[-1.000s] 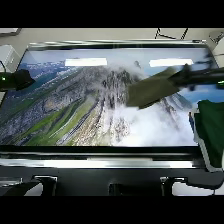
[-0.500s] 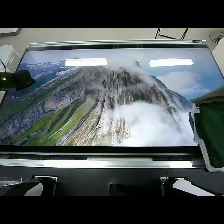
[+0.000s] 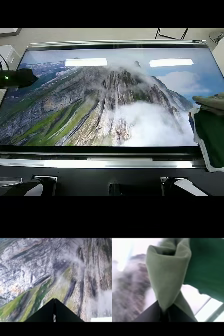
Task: Fold the clothes and pants, and hang the long-sleeved shirts on hangers.
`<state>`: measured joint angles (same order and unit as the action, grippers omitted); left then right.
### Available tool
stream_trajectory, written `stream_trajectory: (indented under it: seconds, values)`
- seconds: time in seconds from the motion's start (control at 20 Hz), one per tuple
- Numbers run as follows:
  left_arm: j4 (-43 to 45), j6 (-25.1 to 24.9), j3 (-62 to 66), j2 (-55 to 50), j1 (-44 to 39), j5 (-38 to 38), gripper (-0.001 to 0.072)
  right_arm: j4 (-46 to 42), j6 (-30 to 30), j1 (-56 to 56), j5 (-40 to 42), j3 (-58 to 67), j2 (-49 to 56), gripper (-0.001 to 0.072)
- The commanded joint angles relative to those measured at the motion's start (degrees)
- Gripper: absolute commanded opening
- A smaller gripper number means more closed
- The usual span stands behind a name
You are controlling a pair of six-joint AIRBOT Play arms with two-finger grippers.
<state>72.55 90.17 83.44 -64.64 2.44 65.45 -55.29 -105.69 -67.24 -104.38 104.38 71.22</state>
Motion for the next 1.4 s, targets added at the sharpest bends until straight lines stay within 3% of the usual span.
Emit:
stream_trajectory:
  seconds: [0.0,0.25,0.35,0.4,0.5,0.6,0.75,0.85,0.9,1.0,1.05,1.1,1.15,1.2,1.25,1.3,1.35]
  values:
    - [-0.1,-0.2,0.0,-0.1,-0.7,-1.4,0.0022,-15.9,3.1,-0.7,-1.6,-10.0,-3.5,0.0037]
    - [-0.6,-0.2,0.0,0.0,-0.8,-1.3,0.0022,-33.9,8.5,-0.7,3.9,-31.5,-6.5,0.0037]
    - [-0.6,-0.2,0.0,0.0,-0.7,-0.7,0.0022,-34.3,8.4,-0.8,8.4,-36.7,-6.6,0.0037]
    - [-0.6,-0.2,0.0,-0.1,-0.8,-0.4,0.0022,-34.0,7.9,-0.8,10.2,-38.5,-6.6,0.0076]
    - [-0.7,-0.2,0.0,0.0,-0.9,-0.4,0.0023,-33.6,8.0,-0.8,13.8,-39.8,-6.6,0.0720]
    - [-3.0,-0.2,0.4,0.0,-1.1,-0.7,0.0022,-27.8,10.3,-0.7,17.5,-37.0,-6.6,0.0707]
    - [-6.5,-1.2,5.0,-0.1,-2.1,-7.1,0.0020,-6.8,14.5,0.4,32.9,-24.0,-6.6,0.0680]
    - [2.7,0.1,8.6,-1.3,-4.8,-13.3,0.0018,-0.5,19.6,7.7,43.1,-15.4,-6.6,0.0679]
    - [11.0,4.5,10.3,-2.9,-6.4,-13.3,0.0018,-0.6,22.3,13.8,46.0,-12.6,-6.6,0.0679]
    - [25.0,10.6,10.8,-6.6,-9.2,-9.9,0.0020,-4.0,25.5,29.6,47.2,-11.4,-6.3,0.0679]
    - [26.5,10.8,10.8,-9.0,-9.7,-6.1,0.0025,-9.2,23.0,37.6,44.7,-11.4,-5.1,0.0679]
    - [25.3,10.9,10.8,-11.4,-9.7,-1.1,0.0155,-15.4,17.5,45.0,40.4,-11.4,-3.1,0.0679]
    - [23.0,11.0,10.8,-14.0,-9.7,5.6,0.0484,-20.3,12.3,51.5,34.3,-11.4,0.1,0.0676]
    - [20.2,10.4,10.4,-16.7,-9.7,13.7,0.0720,-21.0,9.9,55.8,28.3,-11.4,3.5,0.0676]
    - [16.9,6.5,8.6,-18.4,-9.7,19.5,0.0719,-19.6,9.7,59.3,22.4,-11.4,7.3,0.0676]
    - [14.2,4.1,5.3,-18.0,-9.7,19.7,0.0718,-18.8,9.7,61.8,17.7,-11.4,10.5,0.0675]
    - [13.0,5.3,1.5,-16.1,-9.7,16.7,0.0718,-19.1,9.1,63.5,15.4,-11.4,12.7,0.0675]
